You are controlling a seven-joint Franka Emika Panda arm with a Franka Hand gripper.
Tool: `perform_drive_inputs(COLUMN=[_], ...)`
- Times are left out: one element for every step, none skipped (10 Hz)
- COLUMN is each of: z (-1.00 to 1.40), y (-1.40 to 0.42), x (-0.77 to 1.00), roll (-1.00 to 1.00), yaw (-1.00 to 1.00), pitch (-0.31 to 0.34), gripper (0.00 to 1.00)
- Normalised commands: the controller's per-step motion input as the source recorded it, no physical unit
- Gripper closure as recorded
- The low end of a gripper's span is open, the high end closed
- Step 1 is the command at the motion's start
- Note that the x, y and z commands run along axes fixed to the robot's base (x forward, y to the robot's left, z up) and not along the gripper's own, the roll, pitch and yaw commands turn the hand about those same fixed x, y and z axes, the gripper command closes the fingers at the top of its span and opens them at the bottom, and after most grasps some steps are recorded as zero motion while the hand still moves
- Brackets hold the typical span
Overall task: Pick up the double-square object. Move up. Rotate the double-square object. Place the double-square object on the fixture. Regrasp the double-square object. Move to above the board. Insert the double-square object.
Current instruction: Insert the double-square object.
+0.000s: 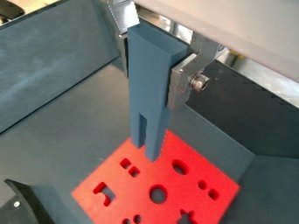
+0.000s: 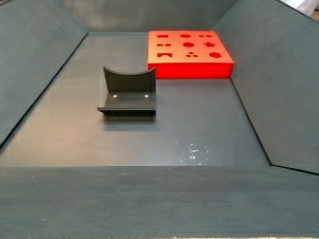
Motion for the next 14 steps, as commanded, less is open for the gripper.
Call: perform_drive_inputs(z=[-0.27, -0.43, -0.66, -0.69, -0.59, -0.63, -0.75, -0.74, -0.76, -0.8, -0.52, -0.18, -0.07, -0.02], y=[0.08, 0.18, 0.31, 0.28, 0.26, 0.24, 0.14, 0.0, 0.0, 0.0, 0.0, 0.0, 0.0, 0.0], x=[1.0, 0.96, 0.67, 0.46, 0.45, 0.38, 0.21, 0.09, 0.03, -0.09, -0.43, -0.29, -0.21, -0.21], roll=[-0.01, -0.02, -0.15, -0.21, -0.25, -0.24, -0.07, 0.01, 0.01, 0.01, -0.11, -0.2, -0.21, -0.22], yaw=[0.11, 0.12, 0.0, 0.0, 0.0, 0.0, 0.0, 0.0, 0.0, 0.0, 0.0, 0.0, 0.0, 0.02], pitch=[0.159, 0.131, 0.0, -0.044, -0.117, -0.127, -0.076, -0.027, -0.034, -0.059, -0.216, -0.33, -0.304, -0.321], gripper=[1.0, 1.0, 1.0, 1.0, 1.0, 1.0, 1.0, 1.0, 1.0, 1.0, 1.0, 1.0, 1.0, 1.0])
